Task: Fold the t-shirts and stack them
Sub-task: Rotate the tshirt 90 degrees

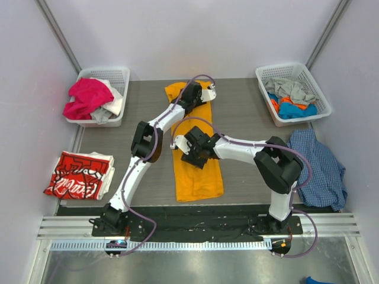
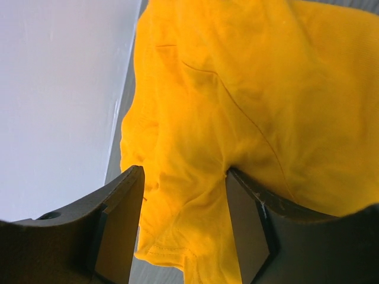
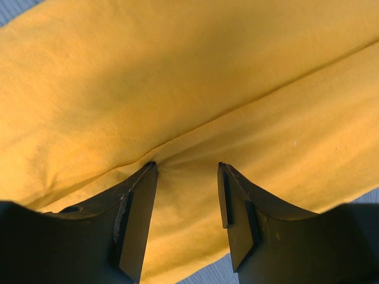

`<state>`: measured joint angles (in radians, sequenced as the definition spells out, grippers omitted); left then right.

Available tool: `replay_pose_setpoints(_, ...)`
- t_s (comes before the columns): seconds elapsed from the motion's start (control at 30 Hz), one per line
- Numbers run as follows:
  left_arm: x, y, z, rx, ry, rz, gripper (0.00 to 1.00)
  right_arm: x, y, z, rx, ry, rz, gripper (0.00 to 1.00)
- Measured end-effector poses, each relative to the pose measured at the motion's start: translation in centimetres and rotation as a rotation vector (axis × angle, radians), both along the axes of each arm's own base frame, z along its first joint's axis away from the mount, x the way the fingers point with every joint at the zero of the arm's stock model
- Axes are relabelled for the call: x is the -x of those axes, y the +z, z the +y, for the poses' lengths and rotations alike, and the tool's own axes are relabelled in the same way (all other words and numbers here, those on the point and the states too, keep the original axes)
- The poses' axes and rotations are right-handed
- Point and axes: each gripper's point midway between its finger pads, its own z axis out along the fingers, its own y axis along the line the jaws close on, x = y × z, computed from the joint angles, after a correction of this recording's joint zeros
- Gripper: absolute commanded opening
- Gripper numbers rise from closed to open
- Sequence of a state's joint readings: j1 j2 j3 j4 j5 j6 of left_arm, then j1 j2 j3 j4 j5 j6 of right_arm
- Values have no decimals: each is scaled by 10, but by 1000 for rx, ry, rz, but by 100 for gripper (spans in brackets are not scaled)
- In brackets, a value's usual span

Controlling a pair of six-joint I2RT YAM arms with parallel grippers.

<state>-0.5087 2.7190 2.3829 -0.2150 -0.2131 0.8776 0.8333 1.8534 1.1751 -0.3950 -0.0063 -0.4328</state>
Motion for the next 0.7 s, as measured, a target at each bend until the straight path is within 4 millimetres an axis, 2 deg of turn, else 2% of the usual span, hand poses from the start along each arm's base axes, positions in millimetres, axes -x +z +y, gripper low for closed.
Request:
replay_pose_setpoints(0.2, -14, 6, -15, 24, -41, -72, 72, -7, 0, 14, -10, 9, -6, 54)
replay_pose_setpoints(0.37, -26, 9, -23, 25, -69, -144, 74, -16, 1, 25, -19, 14, -20, 54)
replay_pose_setpoints(0.7, -43, 15, -26, 13, -110, -257, 81, -35, 0, 25, -29, 0, -17, 54)
